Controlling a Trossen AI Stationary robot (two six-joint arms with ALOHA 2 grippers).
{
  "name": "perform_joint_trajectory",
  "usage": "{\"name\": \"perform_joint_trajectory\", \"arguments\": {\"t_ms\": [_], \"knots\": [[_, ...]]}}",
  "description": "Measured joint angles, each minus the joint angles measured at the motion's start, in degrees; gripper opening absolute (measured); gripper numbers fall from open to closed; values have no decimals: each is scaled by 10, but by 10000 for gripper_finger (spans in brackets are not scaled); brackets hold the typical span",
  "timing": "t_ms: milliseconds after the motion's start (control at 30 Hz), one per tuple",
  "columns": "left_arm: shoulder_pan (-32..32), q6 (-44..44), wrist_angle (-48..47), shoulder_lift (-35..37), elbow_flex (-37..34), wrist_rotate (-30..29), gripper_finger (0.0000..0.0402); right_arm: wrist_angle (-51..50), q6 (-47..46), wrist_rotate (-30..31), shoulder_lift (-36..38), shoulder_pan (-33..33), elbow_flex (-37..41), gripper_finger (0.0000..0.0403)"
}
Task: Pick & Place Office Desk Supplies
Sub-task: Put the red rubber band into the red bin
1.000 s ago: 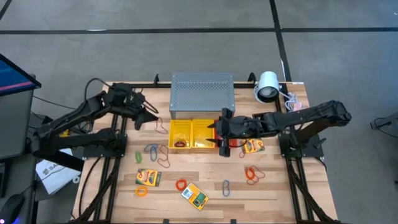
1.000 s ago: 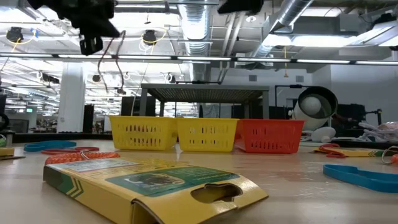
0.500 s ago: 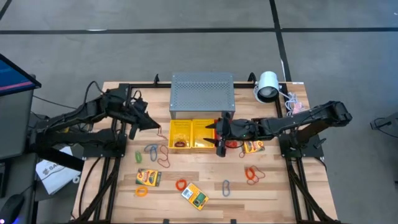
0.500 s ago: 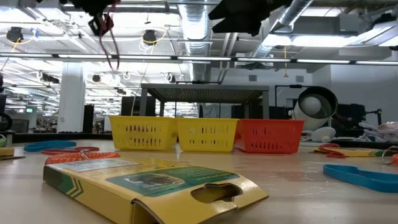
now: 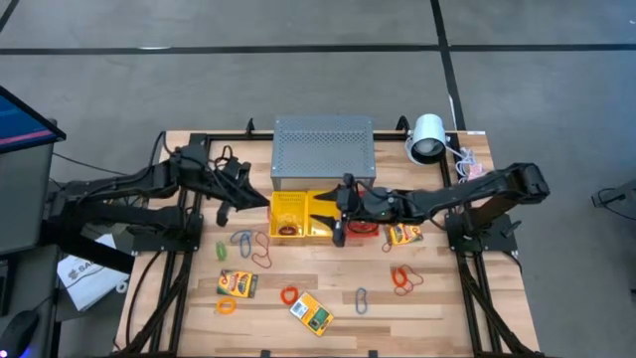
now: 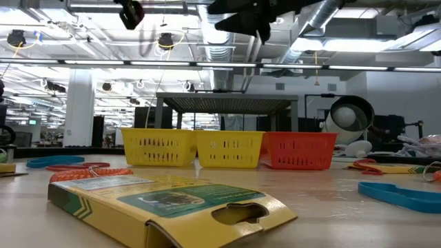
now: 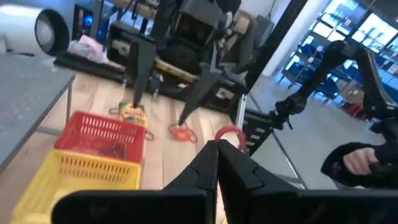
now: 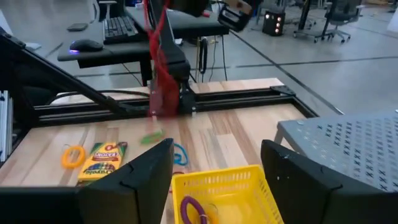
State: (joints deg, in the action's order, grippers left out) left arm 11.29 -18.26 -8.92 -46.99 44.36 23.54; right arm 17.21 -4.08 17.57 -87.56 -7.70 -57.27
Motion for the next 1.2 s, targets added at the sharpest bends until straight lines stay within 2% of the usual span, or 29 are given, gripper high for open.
{"name": "perform_joint_trajectory", "arguments": {"t_ms": [200, 833, 1200], "knots": [[0, 0, 65, -35, 0, 0, 0, 33, 1, -46, -22, -2, -25, 234], [0, -7, 179, -96, 0, 2, 0, 81, 1, -57, -28, 0, -31, 234], [-22, -7, 251, -121, 0, 2, 0, 90, 1, -60, -28, 9, -31, 234]]}}
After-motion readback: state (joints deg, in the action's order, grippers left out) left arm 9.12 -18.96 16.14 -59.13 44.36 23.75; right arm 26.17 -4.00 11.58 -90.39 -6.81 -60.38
